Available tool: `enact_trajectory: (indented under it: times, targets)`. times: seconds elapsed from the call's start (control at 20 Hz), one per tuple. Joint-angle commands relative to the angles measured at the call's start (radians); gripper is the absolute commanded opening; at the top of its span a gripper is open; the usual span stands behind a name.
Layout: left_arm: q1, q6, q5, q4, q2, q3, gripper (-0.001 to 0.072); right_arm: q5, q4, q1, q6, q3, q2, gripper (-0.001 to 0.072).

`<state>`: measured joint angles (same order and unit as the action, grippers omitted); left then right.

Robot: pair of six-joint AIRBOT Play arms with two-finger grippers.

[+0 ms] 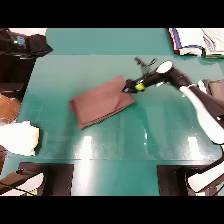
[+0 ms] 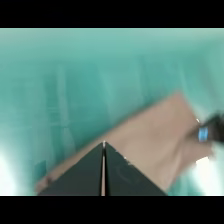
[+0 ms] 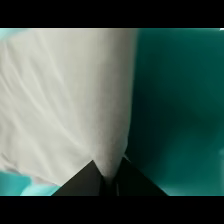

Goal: Fold the shirts.

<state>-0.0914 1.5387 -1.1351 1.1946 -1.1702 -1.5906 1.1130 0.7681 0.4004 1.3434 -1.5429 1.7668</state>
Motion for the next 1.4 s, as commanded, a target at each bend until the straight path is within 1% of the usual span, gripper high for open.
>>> enact_trajectory:
  times: [0.0,0.2,0.35,0.55,0.7,0.95,1.15,1.25,1.35]
  targets:
    - [-0.086,-0.002,0.023,-0.005,0.001,0.0,0.0028,0.029,0.101,-0.195,0.029,-0.046,-0.096,0.0016]
    - [-0.149,-0.002,0.063,-0.005,0.001,0.0,0.0028,0.037,0.099,-0.521,0.029,-0.047,-0.214,0.0016]
    - [-0.166,-0.002,0.09,-0.02,0.001,0.0,0.0028,0.018,0.097,-0.738,0.029,-0.047,-0.259,0.0016]
    - [-0.166,-0.001,0.096,-0.024,0.001,0.0,0.0028,0.01,0.097,-0.937,0.028,-0.046,-0.265,0.0017]
    - [-0.166,-0.001,0.106,-0.026,0.001,0.0,0.0028,-0.033,0.085,-1.001,0.028,-0.047,-0.265,0.0016]
    - [-0.166,0.002,0.106,-0.026,0.001,0.0,0.0028,-0.122,-0.072,-1.019,0.027,-0.047,-0.282,0.0016]
    - [-0.166,0.002,0.102,-0.027,0.001,0.0,0.0028,-0.188,-0.067,-1.028,0.012,-0.047,-0.358,0.0016]
    - [-0.166,0.002,0.102,-0.028,0.001,0.0,0.0028,-0.182,-0.066,-1.041,-0.011,-0.047,-0.396,0.0016]
    - [-0.166,0.002,0.102,-0.029,0.001,0.0,0.0028,-0.147,-0.058,-1.065,-0.028,-0.047,-0.43,0.0015]
